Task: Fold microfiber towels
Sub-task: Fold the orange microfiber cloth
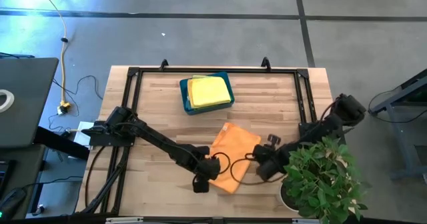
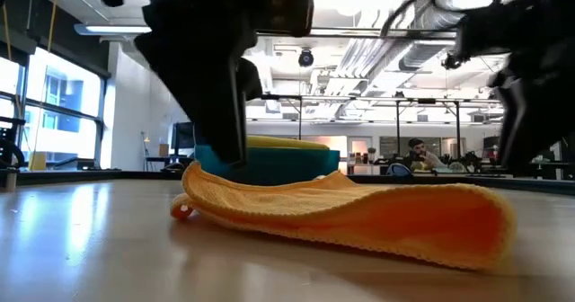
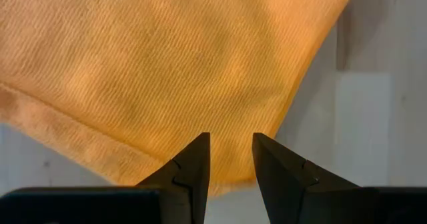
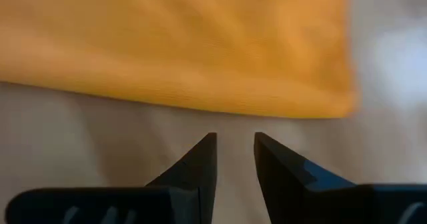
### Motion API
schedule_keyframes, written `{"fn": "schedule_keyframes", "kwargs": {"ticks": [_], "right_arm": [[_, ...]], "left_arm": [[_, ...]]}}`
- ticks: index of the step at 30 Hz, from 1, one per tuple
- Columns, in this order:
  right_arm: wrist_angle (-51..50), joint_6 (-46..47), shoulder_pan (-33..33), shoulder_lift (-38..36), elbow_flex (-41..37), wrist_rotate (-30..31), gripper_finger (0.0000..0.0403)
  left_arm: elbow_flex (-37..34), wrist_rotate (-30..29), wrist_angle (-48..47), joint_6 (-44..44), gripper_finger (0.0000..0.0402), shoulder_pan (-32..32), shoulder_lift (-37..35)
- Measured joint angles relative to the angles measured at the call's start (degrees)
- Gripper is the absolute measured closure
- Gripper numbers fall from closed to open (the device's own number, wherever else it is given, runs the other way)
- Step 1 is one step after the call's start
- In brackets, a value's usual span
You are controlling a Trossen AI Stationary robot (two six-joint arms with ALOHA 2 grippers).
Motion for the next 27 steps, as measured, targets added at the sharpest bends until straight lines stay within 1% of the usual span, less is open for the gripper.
{"fn": "schedule_keyframes", "kwargs": {"ticks": [3, 7, 12, 13, 15, 19, 21, 24, 27], "right_arm": [[6.36, 3.33, 3.22, 1.52, 0.00, -0.19, 0.0309], [13.20, 5.17, 6.01, 4.04, 0.02, 0.42, 0.0309], [14.91, 4.83, 6.10, 6.41, 0.02, 6.42, 0.0309], [15.81, 3.33, 5.98, 6.56, 0.02, 6.66, 0.0309], [20.12, -2.53, 6.14, 6.64, 0.02, 6.11, 0.0309], [31.29, -20.03, 7.38, 6.64, 0.02, 4.26, 0.0309], [35.25, -26.84, 7.75, 6.64, 0.02, 4.19, 0.0307], [41.12, -33.22, 7.70, 7.31, 0.02, 3.76, 0.0295], [46.43, -37.49, 7.55, 9.79, 0.04, 2.08, 0.0276]], "left_arm": [[0.10, 0.44, -1.72, 2.38, 0.0300, 0.00, -0.02], [0.10, 1.34, -3.71, 3.50, 0.0300, 0.00, -0.02], [0.10, -1.05, -2.97, 3.68, 0.0300, 0.00, -0.02], [0.10, -1.18, -3.02, 3.67, 0.0300, 0.01, 0.03], [0.10, -1.88, -3.08, 4.50, 0.0300, 0.02, 0.20], [0.10, -5.11, -3.15, 9.18, 0.0300, -0.75, 0.26], [0.10, -4.83, -3.08, 10.67, 0.0300, -1.42, 0.26], [0.10, -3.64, -2.74, 11.85, 0.0300, -2.64, 0.26], [0.10, -3.48, -2.73, 13.62, 0.0300, -3.96, 0.26]]}}
